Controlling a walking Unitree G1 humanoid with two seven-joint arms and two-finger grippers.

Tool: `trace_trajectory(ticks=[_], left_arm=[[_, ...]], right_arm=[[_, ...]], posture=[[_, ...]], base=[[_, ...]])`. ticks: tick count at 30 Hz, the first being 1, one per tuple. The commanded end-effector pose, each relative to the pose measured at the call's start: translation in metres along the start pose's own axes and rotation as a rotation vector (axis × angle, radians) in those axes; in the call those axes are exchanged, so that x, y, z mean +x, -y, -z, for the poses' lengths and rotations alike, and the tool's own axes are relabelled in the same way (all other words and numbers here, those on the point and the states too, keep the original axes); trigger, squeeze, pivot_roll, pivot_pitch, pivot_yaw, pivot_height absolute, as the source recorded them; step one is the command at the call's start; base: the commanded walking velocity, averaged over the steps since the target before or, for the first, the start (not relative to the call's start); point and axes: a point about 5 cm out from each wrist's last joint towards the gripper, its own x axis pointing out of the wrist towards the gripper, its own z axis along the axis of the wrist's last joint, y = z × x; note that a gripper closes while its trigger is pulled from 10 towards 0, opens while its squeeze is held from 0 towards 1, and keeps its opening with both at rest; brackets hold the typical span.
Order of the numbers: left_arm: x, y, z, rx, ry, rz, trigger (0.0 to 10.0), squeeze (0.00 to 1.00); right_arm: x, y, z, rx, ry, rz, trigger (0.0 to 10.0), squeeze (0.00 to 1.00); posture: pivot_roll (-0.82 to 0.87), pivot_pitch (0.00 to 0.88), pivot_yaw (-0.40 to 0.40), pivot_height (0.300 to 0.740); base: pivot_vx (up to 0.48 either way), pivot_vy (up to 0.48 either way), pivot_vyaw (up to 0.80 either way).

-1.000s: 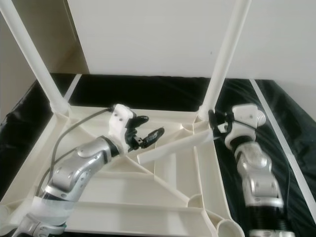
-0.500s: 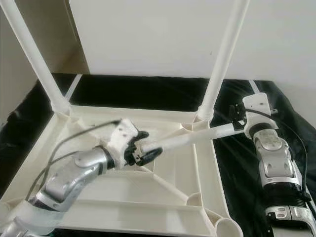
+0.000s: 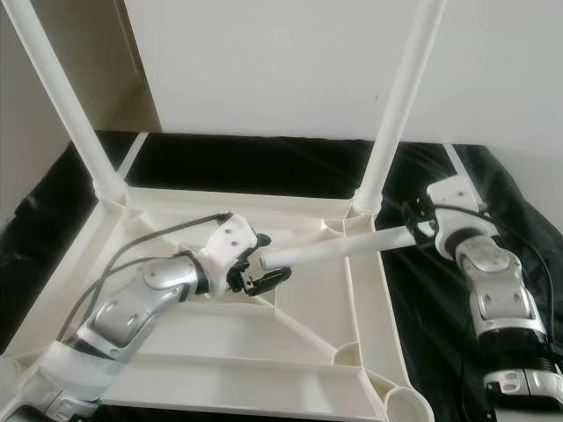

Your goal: Building children table

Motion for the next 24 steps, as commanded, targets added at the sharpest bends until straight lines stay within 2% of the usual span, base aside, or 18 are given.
trace_trajectory(ticks=[1,3,4,6,8,16,24], left_arm=[[0.001,-0.007,-0.001,0.017,0.004,-0.083,10.0,0.0],[0.001,-0.009,-0.002,0.018,0.007,-0.093,10.0,0.0],[0.002,-0.011,-0.003,0.019,0.015,-0.104,10.0,0.0],[0.003,-0.016,-0.006,0.008,0.029,-0.134,10.0,0.0],[0.003,-0.016,-0.006,0.008,0.029,-0.134,10.0,0.0],[0.005,-0.037,-0.003,-0.027,0.018,-0.274,10.0,0.0],[0.005,-0.045,-0.003,-0.042,0.019,-0.326,10.0,0.0]], right_arm=[[-0.004,-0.001,0.008,0.012,-0.048,-0.045,10.0,0.0],[-0.006,-0.001,0.011,0.018,-0.064,-0.065,10.0,0.0],[-0.009,-0.001,0.012,-0.015,-0.066,-0.1,10.0,0.0],[-0.014,0.001,0.012,-0.022,-0.065,-0.137,10.0,0.0],[-0.014,0.001,0.012,-0.022,-0.065,-0.137,10.0,0.0],[-0.032,0.008,-0.004,-0.025,0.007,-0.257,10.0,0.0],[-0.047,0.021,-0.016,-0.015,0.044,-0.311,10.0,0.0]], posture=[[-0.03,0.045,-0.026,0.74],[-0.03,0.045,-0.026,0.74],[-0.03,0.046,-0.025,0.74],[-0.03,0.049,-0.023,0.74],[-0.03,0.049,-0.023,0.74],[-0.04,0.054,-0.027,0.74],[-0.05,0.056,-0.027,0.74]], base=[[0.0,0.0,0.0],[0.0,0.0,0.0],[0.0,0.0,0.0],[0.0,0.0,0.0],[0.0,0.0,0.0],[0.0,0.0,0.0],[0.0,0.0,0.0]])
